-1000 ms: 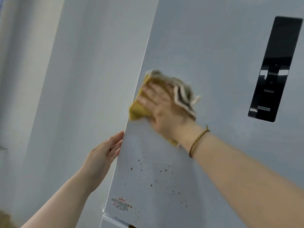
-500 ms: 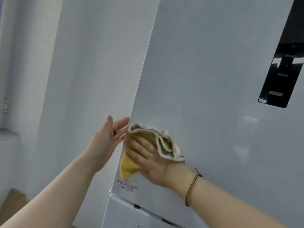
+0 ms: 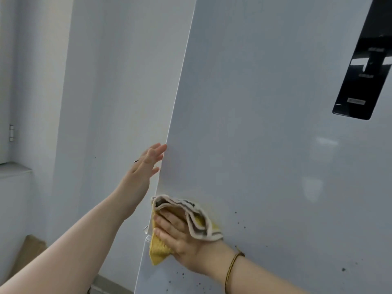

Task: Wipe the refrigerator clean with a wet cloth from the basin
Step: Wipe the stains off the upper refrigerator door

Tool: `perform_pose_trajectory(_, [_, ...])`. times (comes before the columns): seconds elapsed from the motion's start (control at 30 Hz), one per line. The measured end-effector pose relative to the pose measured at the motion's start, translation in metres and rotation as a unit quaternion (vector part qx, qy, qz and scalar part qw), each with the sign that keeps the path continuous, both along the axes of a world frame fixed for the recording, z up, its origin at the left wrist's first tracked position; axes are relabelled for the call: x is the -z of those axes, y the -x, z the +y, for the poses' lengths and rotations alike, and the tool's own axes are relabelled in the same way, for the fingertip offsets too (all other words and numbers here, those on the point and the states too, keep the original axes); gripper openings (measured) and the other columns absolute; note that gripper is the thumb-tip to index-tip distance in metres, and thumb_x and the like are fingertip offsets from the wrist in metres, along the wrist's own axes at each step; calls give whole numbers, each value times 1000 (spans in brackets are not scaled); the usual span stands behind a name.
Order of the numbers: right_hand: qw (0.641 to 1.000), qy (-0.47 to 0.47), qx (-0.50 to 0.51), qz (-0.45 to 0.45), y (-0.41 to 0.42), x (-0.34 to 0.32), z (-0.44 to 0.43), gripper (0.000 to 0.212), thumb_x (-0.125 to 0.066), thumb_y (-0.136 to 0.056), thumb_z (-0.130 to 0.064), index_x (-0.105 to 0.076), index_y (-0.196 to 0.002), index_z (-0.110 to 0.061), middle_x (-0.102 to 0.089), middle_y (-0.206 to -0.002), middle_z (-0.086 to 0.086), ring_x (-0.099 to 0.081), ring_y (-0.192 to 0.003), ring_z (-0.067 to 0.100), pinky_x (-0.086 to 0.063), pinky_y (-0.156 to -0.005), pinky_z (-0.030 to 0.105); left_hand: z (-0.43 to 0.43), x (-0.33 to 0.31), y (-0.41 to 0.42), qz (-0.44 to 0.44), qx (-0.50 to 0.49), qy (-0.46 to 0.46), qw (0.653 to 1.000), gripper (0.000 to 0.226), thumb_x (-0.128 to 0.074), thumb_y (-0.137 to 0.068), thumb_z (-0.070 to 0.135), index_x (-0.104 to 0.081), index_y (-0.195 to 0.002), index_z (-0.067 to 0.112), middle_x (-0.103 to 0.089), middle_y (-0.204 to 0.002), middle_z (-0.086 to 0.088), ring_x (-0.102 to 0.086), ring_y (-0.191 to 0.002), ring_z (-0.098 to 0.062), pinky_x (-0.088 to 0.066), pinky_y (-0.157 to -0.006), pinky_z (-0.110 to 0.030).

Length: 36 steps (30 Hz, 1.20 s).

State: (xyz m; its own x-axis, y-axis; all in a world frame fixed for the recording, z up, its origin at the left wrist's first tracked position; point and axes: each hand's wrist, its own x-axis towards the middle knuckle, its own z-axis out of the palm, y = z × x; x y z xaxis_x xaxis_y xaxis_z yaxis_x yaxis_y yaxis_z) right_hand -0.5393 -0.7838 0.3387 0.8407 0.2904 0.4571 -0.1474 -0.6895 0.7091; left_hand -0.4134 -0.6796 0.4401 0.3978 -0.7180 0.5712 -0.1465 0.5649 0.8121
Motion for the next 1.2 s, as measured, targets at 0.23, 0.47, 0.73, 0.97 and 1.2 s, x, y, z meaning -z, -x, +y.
perform_pose_trajectory(0.23, [957, 45, 126, -259, 44, -123, 7, 52, -45, -81, -38, -55, -125, -12, -53, -133, 13, -33, -127, 27, -7, -110, 44, -1, 17, 14, -162, -122, 8, 979, 29, -32, -98, 24, -41, -126, 28, -27, -134, 21, -23, -124, 7, -12, -85, 12])
perform_pose_trajectory(0.47, [986, 38, 111, -114, 42, -2, 8, 45, -37, -88, -30, -38, -130, -14, -19, -151, 9, 9, -144, 22, 7, -117, 39, -6, 26, 18, -283, -180, -17, 942, 59, -19, -81, 56, -27, -133, 31, -11, -129, 33, -8, -131, 7, -1, -99, 0])
perform_pose_trajectory(0.73, [979, 62, 127, -145, 125, -78, -3, 43, -26, -96, -40, -42, -129, -17, -43, -139, 7, -1, -144, 17, -4, -115, 42, -6, 37, 22, -404, -309, -44, 860, 85, 2, -68, 61, -22, -142, 27, 7, -135, 25, 4, -128, 8, 16, -101, -7])
perform_pose_trajectory(0.97, [903, 31, 254, -346, 108, -30, 9, 53, -16, -97, -46, -23, -143, -20, 9, -156, 1, 6, -144, 19, 5, -117, 43, -12, 44, 47, -459, -324, -2, 827, 55, -11, -97, 43, -39, -131, 9, -41, -139, -12, -26, -127, -21, 1, -110, -20])
perform_pose_trajectory(1.2, [969, 34, 181, -167, 122, -4, 7, 43, -21, -99, -35, -32, -136, -16, 11, -156, 4, 2, -144, 21, 3, -117, 43, -22, 57, 95, -484, -296, 50, 822, 48, -15, -97, 43, -37, -130, 16, -44, -136, -12, -30, -126, -23, -2, -112, -21])
